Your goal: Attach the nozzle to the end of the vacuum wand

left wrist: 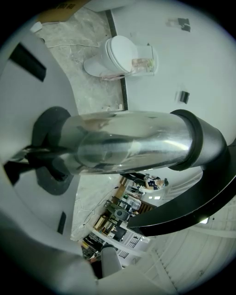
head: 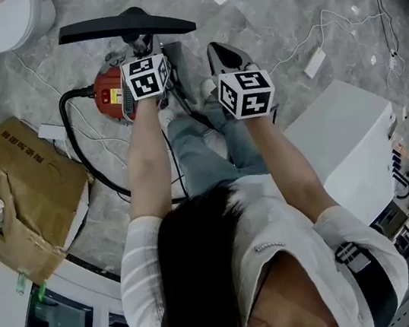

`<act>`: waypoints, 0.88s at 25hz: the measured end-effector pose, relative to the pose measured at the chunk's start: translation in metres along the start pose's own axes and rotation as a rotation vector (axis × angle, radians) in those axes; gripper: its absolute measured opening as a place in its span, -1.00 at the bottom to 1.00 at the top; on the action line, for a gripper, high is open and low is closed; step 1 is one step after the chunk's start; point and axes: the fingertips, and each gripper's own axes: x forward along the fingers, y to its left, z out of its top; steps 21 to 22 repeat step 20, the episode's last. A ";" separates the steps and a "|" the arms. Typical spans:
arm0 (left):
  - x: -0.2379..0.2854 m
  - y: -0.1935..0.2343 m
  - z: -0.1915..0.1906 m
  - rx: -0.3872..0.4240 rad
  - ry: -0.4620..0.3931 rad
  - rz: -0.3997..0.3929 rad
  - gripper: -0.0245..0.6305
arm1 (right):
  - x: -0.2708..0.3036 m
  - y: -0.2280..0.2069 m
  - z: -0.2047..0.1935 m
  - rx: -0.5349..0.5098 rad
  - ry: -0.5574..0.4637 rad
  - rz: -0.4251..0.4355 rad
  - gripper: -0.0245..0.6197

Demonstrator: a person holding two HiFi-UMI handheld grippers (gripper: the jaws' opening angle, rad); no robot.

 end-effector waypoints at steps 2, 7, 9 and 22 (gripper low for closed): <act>0.003 -0.003 0.001 0.003 0.001 -0.007 -0.85 | 0.002 0.000 -0.002 -0.005 0.008 -0.002 -0.89; 0.005 -0.002 0.002 0.003 0.002 -0.003 -0.85 | 0.007 0.000 -0.005 -0.009 0.025 0.000 -0.89; 0.005 -0.002 0.002 0.003 0.001 -0.001 -0.85 | 0.008 0.000 -0.006 -0.010 0.029 -0.002 -0.89; 0.007 0.010 0.000 -0.004 0.002 0.007 -0.85 | 0.015 0.007 -0.013 -0.029 0.041 0.012 -0.89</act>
